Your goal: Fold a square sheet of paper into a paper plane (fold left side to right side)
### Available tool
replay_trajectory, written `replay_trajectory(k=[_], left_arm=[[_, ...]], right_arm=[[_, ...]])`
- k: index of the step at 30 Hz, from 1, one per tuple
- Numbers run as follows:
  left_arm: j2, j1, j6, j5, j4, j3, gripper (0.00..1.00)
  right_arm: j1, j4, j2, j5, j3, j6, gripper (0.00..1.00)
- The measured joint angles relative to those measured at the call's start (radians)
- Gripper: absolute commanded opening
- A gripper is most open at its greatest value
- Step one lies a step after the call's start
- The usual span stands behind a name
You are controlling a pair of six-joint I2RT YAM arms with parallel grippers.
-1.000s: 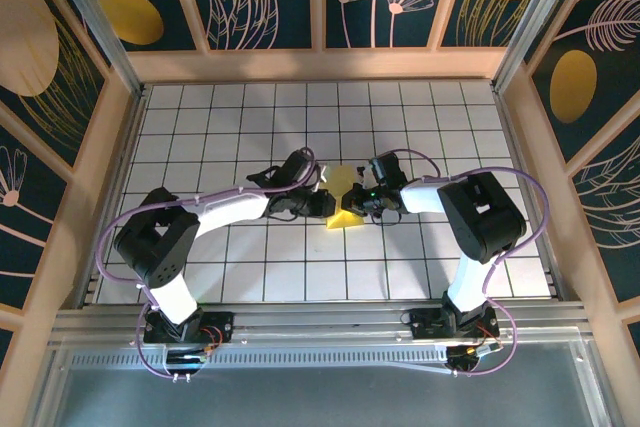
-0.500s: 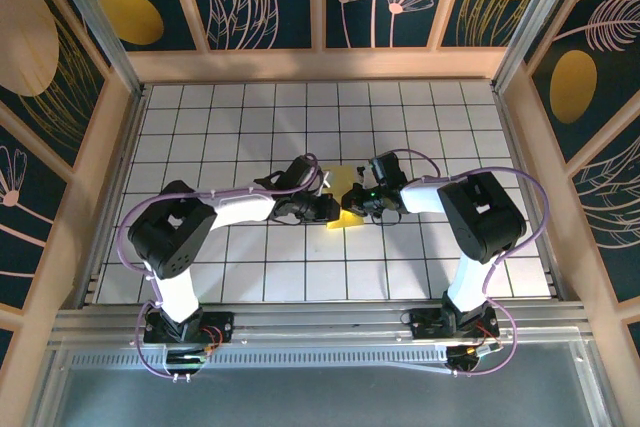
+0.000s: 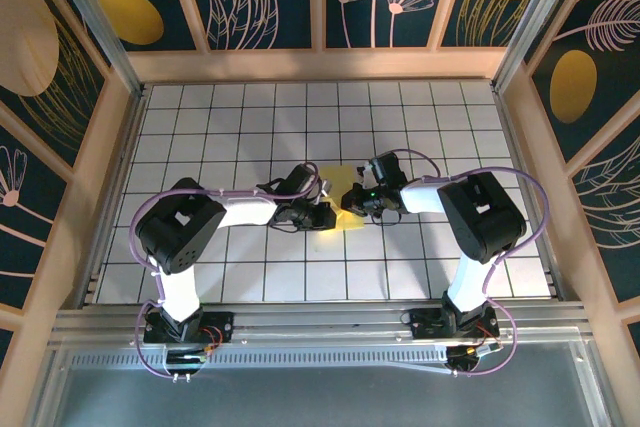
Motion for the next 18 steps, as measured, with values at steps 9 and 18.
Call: replay_trajectory(k=[9, 18], left_arm=[[0.003, 0.000, 0.000, 0.000, 0.011, -0.006, 0.13], [0.003, 0.000, 0.000, -0.004, 0.016, -0.012, 0.09]], right_arm=[[0.000, 0.000, 0.000, 0.000, 0.000, 0.000, 0.00], [0.000, -0.001, -0.002, -0.003, 0.001, 0.000, 0.00]])
